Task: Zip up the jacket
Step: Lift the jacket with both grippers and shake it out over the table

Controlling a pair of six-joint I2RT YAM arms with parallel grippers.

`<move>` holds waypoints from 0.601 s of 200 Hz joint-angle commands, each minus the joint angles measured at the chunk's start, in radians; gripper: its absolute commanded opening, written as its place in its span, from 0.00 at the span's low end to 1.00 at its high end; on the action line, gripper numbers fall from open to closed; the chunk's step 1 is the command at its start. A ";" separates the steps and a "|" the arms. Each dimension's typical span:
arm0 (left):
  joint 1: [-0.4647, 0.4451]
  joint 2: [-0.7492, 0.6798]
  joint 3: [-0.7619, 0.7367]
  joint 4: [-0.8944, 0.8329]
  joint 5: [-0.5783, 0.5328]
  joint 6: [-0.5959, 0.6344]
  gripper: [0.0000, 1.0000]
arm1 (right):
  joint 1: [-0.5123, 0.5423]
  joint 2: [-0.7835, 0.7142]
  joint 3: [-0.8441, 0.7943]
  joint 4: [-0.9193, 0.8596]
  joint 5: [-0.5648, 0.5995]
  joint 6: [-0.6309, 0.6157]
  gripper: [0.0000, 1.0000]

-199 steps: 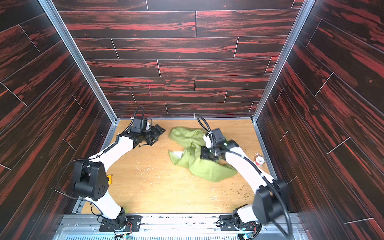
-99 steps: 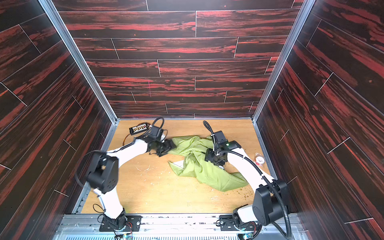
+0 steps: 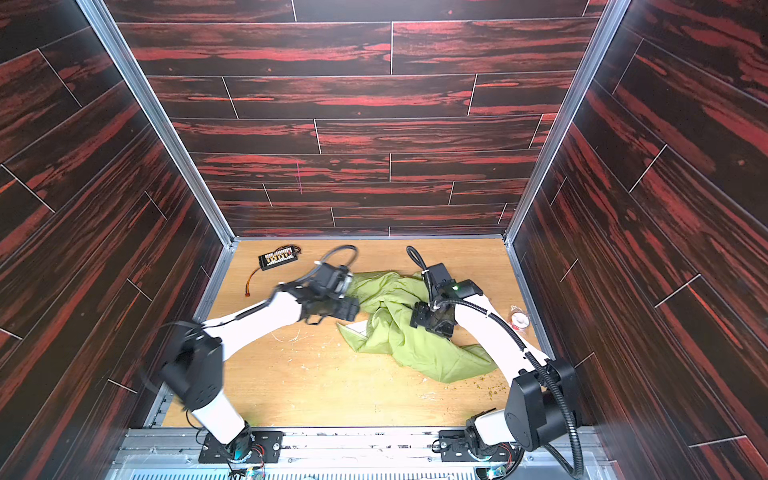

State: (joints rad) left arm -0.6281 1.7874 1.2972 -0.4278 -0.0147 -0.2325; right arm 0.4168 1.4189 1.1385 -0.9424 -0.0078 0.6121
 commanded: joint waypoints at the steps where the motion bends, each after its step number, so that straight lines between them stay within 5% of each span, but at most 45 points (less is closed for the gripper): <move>1: -0.019 0.089 0.106 -0.060 -0.109 0.143 0.87 | 0.002 -0.040 0.003 -0.077 -0.026 -0.011 0.72; 65: -0.071 0.377 0.381 -0.140 -0.212 0.202 0.82 | 0.002 -0.023 -0.079 -0.021 -0.075 -0.037 0.73; 80: -0.071 0.428 0.473 -0.225 -0.264 0.174 0.60 | 0.000 0.002 -0.071 -0.003 -0.062 -0.033 0.65; 93: -0.067 0.447 0.531 -0.258 -0.280 0.167 0.39 | -0.003 0.019 -0.054 0.022 -0.056 -0.031 0.49; 120: -0.043 0.416 0.614 -0.288 -0.327 0.144 0.12 | -0.049 0.057 0.024 0.044 -0.060 -0.045 0.13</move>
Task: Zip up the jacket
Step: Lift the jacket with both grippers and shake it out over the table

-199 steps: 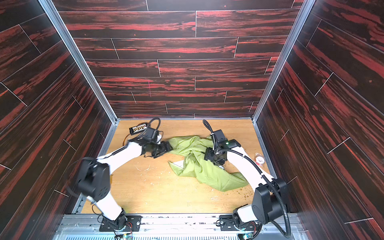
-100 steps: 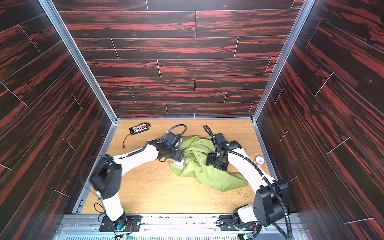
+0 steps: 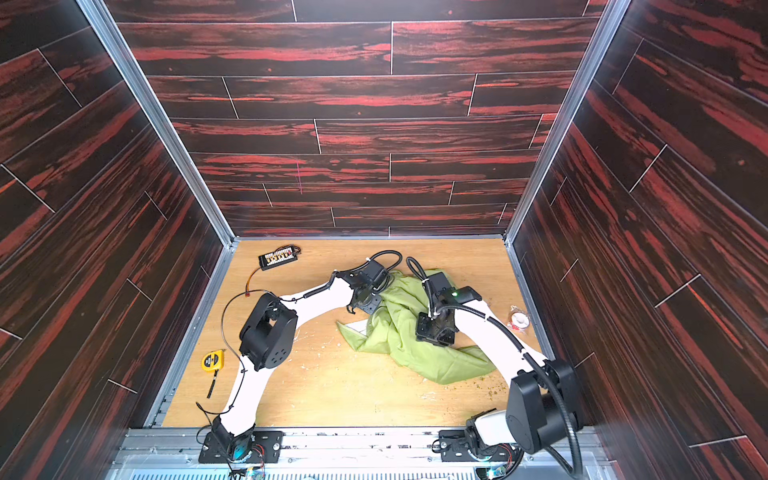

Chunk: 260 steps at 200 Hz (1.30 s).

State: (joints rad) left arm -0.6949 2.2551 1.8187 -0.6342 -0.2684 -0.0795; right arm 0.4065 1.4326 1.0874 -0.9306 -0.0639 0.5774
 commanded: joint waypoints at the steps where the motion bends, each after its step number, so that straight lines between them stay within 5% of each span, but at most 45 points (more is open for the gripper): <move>1: 0.025 -0.054 0.096 -0.083 -0.073 -0.010 0.11 | -0.041 0.044 0.079 0.032 -0.006 -0.011 0.12; 11: 0.047 -0.077 0.139 -0.108 -0.060 -0.027 0.00 | -0.070 0.049 0.120 0.028 -0.015 -0.020 0.05; 131: 0.261 -0.247 0.762 -0.301 0.363 -0.335 0.00 | -0.350 0.147 0.920 -0.058 -0.201 -0.066 0.00; 196: 0.268 -0.404 0.777 -0.178 0.534 -0.518 0.00 | -0.378 0.163 1.245 -0.025 -0.396 -0.033 0.00; 226: 0.266 -0.481 0.698 -0.085 0.711 -0.609 0.00 | -0.411 0.124 1.318 0.023 -0.423 0.023 0.00; 260: 0.245 -0.548 0.720 -0.038 0.782 -0.684 0.00 | -0.444 0.075 1.336 0.142 -0.465 0.094 0.00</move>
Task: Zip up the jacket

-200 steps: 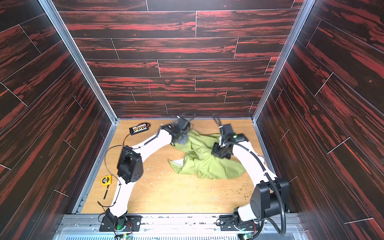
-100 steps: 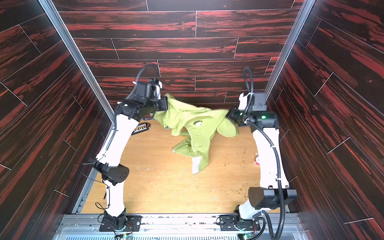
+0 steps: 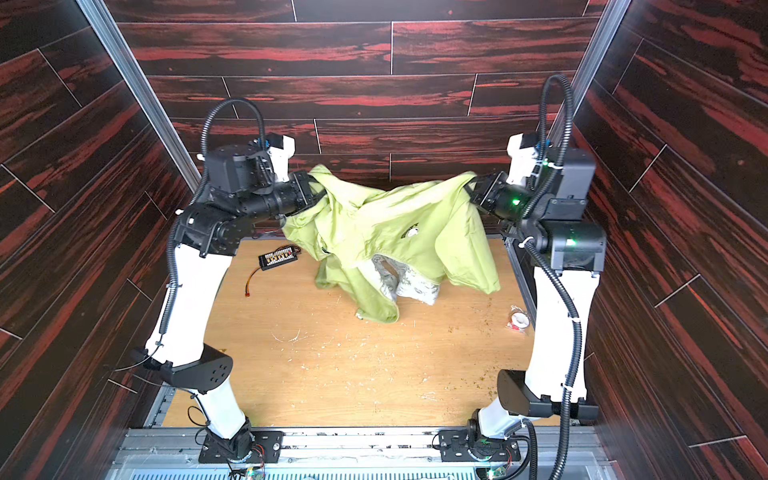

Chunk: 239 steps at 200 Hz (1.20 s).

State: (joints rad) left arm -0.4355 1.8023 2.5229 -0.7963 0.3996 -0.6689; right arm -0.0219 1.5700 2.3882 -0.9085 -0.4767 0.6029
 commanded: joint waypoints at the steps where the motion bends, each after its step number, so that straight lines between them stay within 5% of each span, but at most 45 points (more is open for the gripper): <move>1: -0.015 -0.097 0.016 0.129 0.116 -0.099 0.00 | -0.015 -0.063 0.037 0.123 -0.051 0.070 0.00; 42: -0.075 -0.141 -0.071 0.201 0.105 -0.163 0.00 | -0.020 -0.024 0.036 0.199 -0.090 0.158 0.00; 80: -0.079 -0.236 -0.450 0.321 -0.040 -0.205 0.00 | -0.017 0.116 0.006 -0.003 -0.076 0.147 0.00; 110: -0.007 -0.277 -0.673 0.336 -0.204 -0.229 0.00 | -0.001 0.203 -0.112 -0.167 0.060 0.068 0.00; 135: 0.078 -0.268 -0.797 0.349 -0.314 -0.226 0.00 | 0.070 0.267 -0.226 -0.105 0.108 0.049 0.00; 156: 0.146 -0.231 -0.834 0.326 -0.415 -0.207 0.00 | 0.148 0.383 -0.169 -0.087 0.104 0.069 0.02; 170: 0.180 -0.197 -0.840 0.309 -0.474 -0.199 0.00 | 0.194 0.485 -0.052 -0.127 0.098 0.064 0.09; 190: 0.218 -0.138 -0.825 0.272 -0.533 -0.186 0.00 | 0.230 0.653 0.217 -0.284 0.107 0.031 0.37; 210: 0.245 -0.073 -0.798 0.242 -0.530 -0.174 0.00 | 0.231 0.734 0.426 -0.427 0.176 -0.016 0.55; 239: 0.253 0.000 -0.766 0.238 -0.480 -0.158 0.00 | 0.219 0.659 0.328 -0.479 0.299 -0.093 0.62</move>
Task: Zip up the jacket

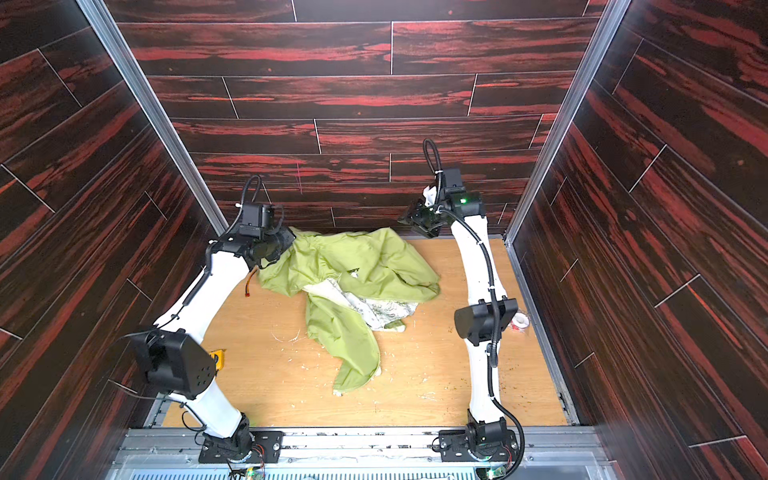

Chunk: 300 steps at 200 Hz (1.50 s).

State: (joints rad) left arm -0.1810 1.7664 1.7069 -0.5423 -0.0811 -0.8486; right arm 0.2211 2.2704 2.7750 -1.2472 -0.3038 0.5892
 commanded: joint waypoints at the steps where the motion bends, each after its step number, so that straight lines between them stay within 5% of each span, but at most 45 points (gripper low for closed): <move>1: -0.001 0.037 0.050 -0.016 0.003 0.023 0.00 | -0.026 -0.048 -0.071 -0.137 0.129 -0.081 0.62; 43: -0.001 0.054 0.027 0.019 0.088 0.018 0.00 | -0.173 -0.394 -0.846 0.277 0.020 0.005 0.64; 72: 0.000 0.048 0.000 0.021 0.113 0.018 0.00 | -0.240 -0.409 -1.094 0.406 -0.109 0.052 0.65; 111: -0.001 0.041 -0.025 0.023 0.137 0.016 0.00 | -0.256 -0.324 -1.177 0.567 -0.206 0.157 0.67; 241: -0.001 0.054 -0.001 -0.002 0.191 0.031 0.00 | -0.252 0.004 -1.056 0.718 -0.220 0.399 0.70; 300: 0.000 0.026 0.027 -0.015 0.207 0.070 0.00 | -0.271 -0.087 -1.029 0.730 -0.225 0.361 0.03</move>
State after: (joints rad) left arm -0.1795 1.8450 1.6909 -0.5419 0.1135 -0.8112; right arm -0.0376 2.2478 1.7370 -0.5087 -0.5232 0.9733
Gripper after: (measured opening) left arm 0.052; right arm 0.117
